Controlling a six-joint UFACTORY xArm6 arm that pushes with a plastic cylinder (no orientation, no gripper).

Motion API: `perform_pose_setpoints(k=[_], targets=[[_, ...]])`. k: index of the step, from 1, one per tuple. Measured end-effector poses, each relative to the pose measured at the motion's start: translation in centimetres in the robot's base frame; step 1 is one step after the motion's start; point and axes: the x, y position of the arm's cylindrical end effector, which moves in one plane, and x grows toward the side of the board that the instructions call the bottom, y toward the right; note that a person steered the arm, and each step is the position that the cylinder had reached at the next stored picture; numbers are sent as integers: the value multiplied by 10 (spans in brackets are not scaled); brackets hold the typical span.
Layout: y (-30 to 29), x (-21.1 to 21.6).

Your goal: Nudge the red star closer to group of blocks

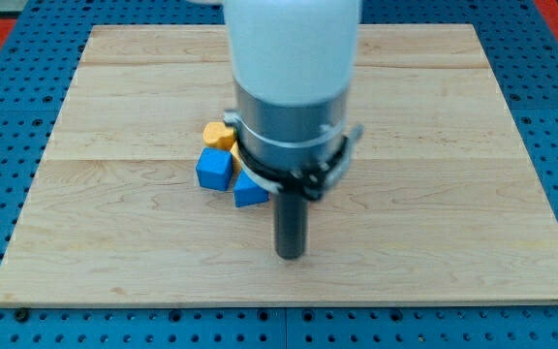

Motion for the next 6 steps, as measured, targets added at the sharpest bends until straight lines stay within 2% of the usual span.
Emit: perform_pose_setpoints(k=[1, 2, 4, 6], targets=[[72, -3], [114, -22], [34, -65], [-46, -70]])
